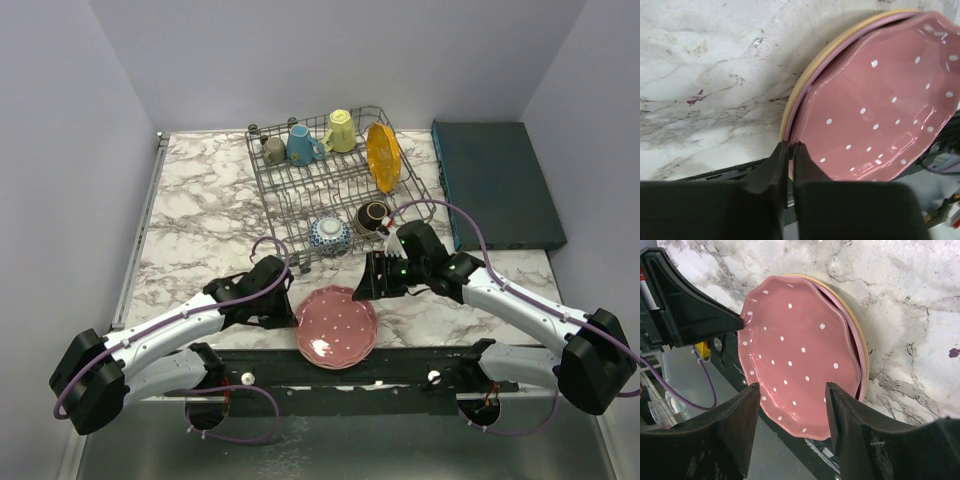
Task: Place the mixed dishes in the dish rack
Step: Pick up the plate at the center of the board.
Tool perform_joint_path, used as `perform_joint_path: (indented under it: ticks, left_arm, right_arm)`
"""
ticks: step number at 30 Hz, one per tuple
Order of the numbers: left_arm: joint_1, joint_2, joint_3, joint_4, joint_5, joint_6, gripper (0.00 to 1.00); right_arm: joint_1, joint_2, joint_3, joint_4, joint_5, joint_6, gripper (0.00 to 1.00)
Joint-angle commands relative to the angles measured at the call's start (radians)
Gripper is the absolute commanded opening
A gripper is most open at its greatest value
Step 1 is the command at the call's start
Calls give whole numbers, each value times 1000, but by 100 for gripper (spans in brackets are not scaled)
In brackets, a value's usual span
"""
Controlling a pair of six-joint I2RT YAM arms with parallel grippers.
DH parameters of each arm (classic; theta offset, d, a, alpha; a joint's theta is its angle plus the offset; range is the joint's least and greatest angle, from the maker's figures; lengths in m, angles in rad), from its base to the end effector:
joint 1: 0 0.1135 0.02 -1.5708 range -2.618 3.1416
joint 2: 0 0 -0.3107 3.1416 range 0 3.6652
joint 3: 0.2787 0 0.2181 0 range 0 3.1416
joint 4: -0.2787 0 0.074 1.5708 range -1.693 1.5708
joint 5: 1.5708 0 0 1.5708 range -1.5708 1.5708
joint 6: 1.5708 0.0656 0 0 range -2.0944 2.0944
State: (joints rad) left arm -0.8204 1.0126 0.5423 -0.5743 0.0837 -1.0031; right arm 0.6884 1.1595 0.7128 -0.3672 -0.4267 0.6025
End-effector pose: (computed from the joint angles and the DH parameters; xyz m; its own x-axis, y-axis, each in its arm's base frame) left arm 0.0911 -0.1058 0.2150 -0.9557 -0.2070 -0.2091 -0.0899 0.8821 -0.4623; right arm 0.1392 0.1497 0.2646 -0.9147 -0.0844 -0.3953 -0.3392 0.6922 0.6370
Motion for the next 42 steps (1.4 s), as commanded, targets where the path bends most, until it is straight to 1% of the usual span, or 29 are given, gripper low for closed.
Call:
perform_joint_path:
  ticks: [1,15,18,24,29,42]
  left_arm:
    - [-6,-23,47,-17,-36,15,0]
    - [-4,-71,101,-116,-76,31,0]
    - [-5,-101,110,-142,-76,19,0]
    - [-5,-166,117,-198,-130,-40,0]
    - [-4,-203,112,-231,-137,-72,0]
    - [-6,-256,115,-282,-139,-92,0]
  right_arm:
    - [11,5,-5,10,25,4,60]
    - [26,15,21,-6,25,3,60]
    - [32,18,18,-5,23,6,60]
    - [56,46,14,1,27,15,60]
    - [84,85,17,-1,56,15,60]
    - [141,161,31,-14,151,26,60]
